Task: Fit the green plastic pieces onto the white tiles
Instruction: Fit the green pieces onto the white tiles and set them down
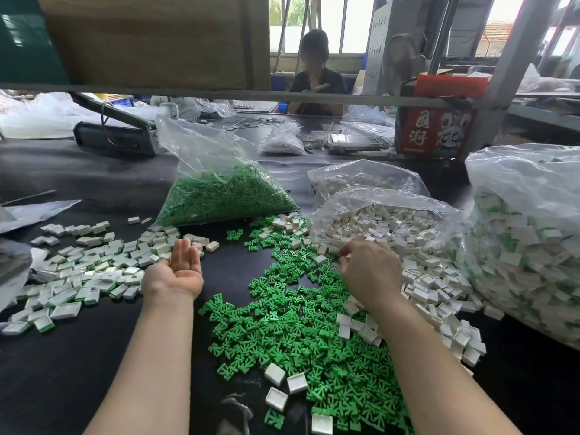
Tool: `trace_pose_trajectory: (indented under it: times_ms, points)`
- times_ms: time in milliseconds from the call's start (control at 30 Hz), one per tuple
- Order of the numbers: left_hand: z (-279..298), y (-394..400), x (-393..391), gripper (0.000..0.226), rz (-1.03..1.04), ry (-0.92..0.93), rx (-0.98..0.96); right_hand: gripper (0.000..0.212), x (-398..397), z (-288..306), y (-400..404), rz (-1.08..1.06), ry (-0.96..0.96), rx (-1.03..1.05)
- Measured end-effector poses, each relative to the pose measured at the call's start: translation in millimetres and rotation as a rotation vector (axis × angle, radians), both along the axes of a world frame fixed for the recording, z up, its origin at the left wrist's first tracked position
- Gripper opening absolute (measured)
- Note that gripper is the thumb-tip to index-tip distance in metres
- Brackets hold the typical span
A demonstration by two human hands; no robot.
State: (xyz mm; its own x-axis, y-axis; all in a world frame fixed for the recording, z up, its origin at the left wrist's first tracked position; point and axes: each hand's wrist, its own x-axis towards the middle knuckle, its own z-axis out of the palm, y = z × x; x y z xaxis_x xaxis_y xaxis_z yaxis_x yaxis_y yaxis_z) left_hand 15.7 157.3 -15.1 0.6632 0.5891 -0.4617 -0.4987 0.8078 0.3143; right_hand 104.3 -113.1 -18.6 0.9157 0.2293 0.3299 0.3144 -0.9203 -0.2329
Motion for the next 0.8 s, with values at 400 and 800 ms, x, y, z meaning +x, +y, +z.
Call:
trace_pose_trajectory:
  times_ms: [400, 800]
  points:
    - [2, -10, -3, 0.033, 0.029, -0.067, 0.057, 0.029, -2, 4, -4, -0.267, 0.133, -0.216]
    - [5, -77, 16, 0.019, -0.646, 0.237, 0.813, 0.017, 2, 3, -7, -0.196, 0.065, -0.195]
